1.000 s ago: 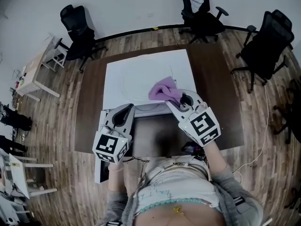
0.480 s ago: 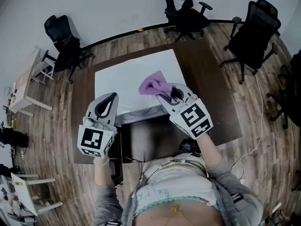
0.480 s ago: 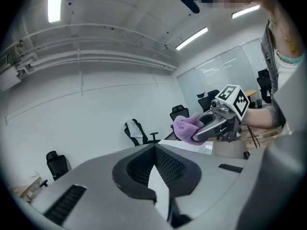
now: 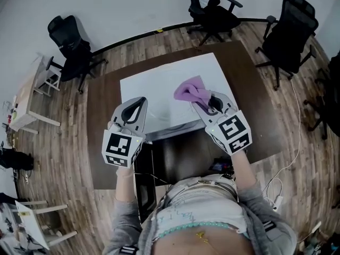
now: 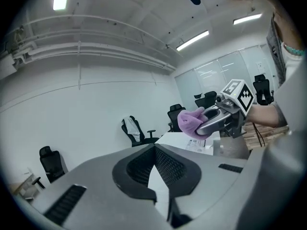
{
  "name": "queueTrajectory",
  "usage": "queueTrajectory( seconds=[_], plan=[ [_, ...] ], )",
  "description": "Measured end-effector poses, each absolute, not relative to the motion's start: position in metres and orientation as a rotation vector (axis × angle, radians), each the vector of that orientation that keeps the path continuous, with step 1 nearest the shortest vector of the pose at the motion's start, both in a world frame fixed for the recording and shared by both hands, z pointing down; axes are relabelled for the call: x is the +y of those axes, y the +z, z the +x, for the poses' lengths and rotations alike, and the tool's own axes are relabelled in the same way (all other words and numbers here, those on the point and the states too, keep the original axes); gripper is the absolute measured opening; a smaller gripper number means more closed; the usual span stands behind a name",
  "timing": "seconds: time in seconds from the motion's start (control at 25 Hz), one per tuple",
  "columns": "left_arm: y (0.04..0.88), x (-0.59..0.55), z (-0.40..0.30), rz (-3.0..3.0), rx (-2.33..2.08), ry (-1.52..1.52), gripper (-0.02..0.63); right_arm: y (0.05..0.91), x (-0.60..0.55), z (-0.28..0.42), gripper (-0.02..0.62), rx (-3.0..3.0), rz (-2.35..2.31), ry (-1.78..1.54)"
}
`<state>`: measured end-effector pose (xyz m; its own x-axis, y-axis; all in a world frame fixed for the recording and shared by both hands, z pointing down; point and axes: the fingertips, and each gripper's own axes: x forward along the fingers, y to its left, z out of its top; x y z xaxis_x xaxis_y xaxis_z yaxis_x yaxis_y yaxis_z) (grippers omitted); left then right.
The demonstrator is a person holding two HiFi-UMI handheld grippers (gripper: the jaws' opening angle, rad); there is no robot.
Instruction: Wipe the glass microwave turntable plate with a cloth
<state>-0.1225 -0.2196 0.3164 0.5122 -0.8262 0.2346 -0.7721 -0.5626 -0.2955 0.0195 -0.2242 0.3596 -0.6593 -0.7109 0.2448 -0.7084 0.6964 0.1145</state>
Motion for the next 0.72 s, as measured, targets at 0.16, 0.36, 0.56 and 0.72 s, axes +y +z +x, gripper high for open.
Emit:
queueTrajectory(
  seconds=[0.16,0.36,0.56,0.72],
  plan=[
    [0.337,-0.231,-0.144,-2.592,1.43,-0.585,0.005,0.37,-0.229,0.016,0.104,-2.595,1.15,0.0],
    [0.366,-0.246,-0.182,-2.592,1.502,-0.66,0.005,0.373,-0.241,0.004,0.104,-2.558,1.19,0.015],
    [0.389,-0.259,-0.209,-2.615,1.543,-0.74,0.005,0.37,-0.256,-0.01,0.104,-2.521,1.203,0.017],
    [0.404,-0.263,-0.212,-2.641,1.535,-0.788,0.005,0.373,-0.263,-0.014,0.104,-2.505,1.204,0.003]
  ],
)
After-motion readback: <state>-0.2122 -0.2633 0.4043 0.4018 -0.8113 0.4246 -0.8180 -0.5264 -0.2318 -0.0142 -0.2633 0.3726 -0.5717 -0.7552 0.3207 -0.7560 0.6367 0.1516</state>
